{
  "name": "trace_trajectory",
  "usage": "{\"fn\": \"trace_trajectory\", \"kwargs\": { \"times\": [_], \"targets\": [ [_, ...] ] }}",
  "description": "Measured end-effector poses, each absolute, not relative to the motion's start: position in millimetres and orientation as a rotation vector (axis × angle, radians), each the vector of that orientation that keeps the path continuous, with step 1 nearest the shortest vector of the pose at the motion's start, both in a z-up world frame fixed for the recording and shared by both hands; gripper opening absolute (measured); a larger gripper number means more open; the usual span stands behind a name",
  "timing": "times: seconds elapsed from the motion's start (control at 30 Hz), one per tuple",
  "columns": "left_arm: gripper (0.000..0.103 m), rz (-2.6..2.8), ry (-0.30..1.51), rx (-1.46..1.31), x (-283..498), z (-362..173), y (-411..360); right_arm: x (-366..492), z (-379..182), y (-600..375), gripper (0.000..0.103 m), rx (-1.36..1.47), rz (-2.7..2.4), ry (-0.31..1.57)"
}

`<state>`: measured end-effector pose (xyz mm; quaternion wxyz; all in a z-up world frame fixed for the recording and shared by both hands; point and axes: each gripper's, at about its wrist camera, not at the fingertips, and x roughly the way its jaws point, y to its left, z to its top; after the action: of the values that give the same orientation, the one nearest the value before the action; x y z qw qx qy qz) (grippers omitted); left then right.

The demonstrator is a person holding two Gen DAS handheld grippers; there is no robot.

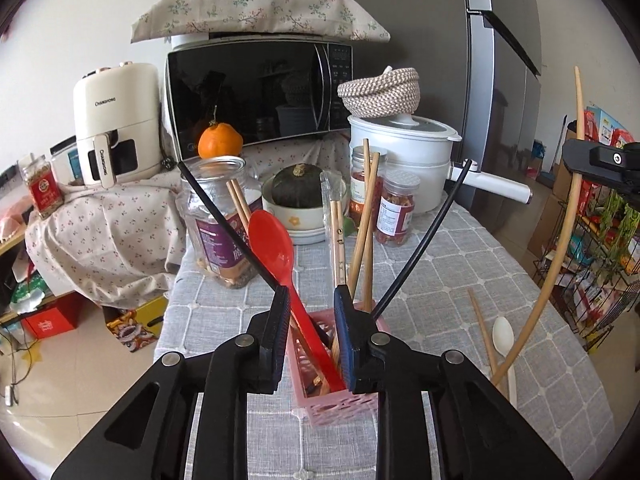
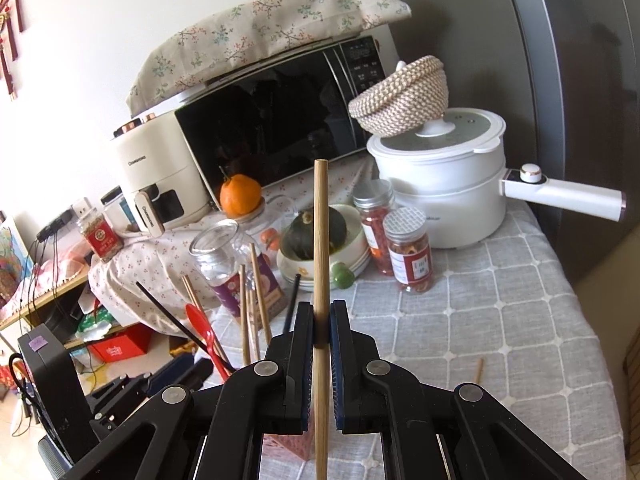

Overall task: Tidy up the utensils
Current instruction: 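Lower the red spoon into the pink basket and open the left tool while the right tool carries its chopstick, then lower the wooden chopstick into the pink basket and open the right tool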

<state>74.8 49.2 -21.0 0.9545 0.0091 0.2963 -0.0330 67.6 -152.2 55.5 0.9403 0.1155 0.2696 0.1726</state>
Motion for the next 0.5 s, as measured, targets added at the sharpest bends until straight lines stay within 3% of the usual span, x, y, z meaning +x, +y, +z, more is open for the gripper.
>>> {"fn": "trace_trajectory", "kwargs": {
  "times": [0.3, 0.5],
  "targets": [
    [0.054, -0.062, 0.798, -0.074, 59, -26, 73, 66, 74, -131, 0.006, 0.273, 0.406, 0.455],
    [0.061, -0.075, 0.855, -0.040, 53, -34, 78, 73, 74, -117, 0.006, 0.305, 0.404, 0.392]
  ]
}}
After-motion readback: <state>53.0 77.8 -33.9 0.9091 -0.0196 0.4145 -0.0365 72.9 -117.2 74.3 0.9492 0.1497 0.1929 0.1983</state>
